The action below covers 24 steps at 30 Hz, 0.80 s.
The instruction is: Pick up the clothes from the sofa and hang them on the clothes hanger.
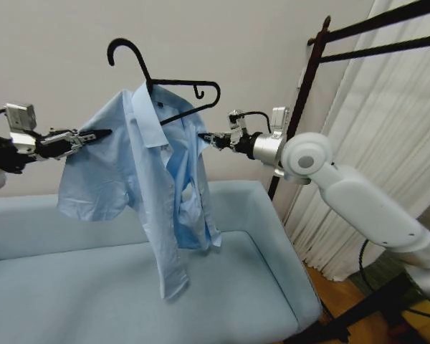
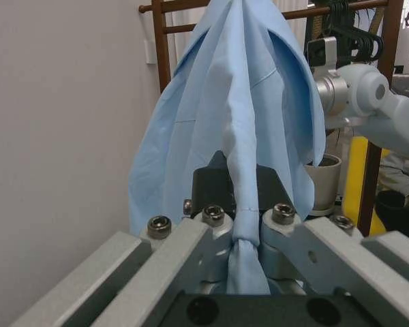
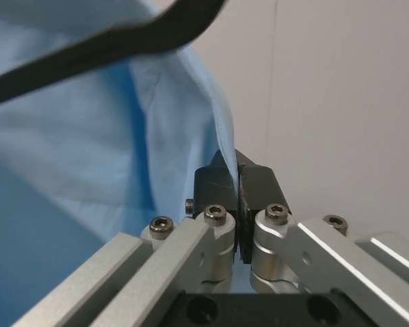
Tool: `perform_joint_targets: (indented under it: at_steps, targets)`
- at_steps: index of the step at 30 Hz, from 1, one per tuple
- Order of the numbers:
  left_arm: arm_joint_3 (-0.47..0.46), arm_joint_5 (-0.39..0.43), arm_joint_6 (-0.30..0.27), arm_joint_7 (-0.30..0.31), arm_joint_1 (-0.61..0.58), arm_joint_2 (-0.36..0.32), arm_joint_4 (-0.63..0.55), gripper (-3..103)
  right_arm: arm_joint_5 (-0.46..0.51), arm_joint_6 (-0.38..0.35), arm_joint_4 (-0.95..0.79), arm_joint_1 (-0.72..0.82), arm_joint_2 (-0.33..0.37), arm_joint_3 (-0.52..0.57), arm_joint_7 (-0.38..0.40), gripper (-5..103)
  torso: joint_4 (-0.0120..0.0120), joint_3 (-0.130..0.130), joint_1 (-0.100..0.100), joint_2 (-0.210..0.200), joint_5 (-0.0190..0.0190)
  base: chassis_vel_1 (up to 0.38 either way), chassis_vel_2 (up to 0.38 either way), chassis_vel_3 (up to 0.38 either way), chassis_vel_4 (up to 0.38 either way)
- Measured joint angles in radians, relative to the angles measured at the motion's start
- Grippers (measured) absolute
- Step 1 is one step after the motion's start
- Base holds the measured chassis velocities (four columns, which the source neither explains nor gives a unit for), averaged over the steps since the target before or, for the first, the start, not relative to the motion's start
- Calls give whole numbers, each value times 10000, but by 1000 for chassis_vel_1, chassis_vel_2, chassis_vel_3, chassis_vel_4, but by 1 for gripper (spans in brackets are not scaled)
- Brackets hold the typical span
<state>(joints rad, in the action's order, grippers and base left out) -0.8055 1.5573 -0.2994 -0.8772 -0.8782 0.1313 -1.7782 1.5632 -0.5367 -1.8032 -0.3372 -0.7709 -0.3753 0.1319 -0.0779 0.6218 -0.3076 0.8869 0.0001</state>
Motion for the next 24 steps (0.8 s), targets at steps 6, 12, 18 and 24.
perform_joint_targets:
  at_steps: [6,12,18,24]
  targets:
    - [0,-278,-5,-44,-1,65,48,3,-244,-76,570,-1062,188,-707,-407,1,-1,0,0,0,1,0,0,0,0]
    - [40,-762,-5,11,5,158,110,3,-658,-82,900,-2037,308,-1588,-815,1,0,0,0,0,-1,0,0,0,0]
    - [75,-1075,-97,265,8,243,112,3,-1284,-65,1274,-2785,135,-2319,-1138,1,0,0,0,0,-1,0,0,0,0]
    - [147,-1433,-165,173,-15,338,162,3,-1849,198,1708,-3340,-228,-2968,-1298,1,2,0,0,0,-1,0,0,0,0]
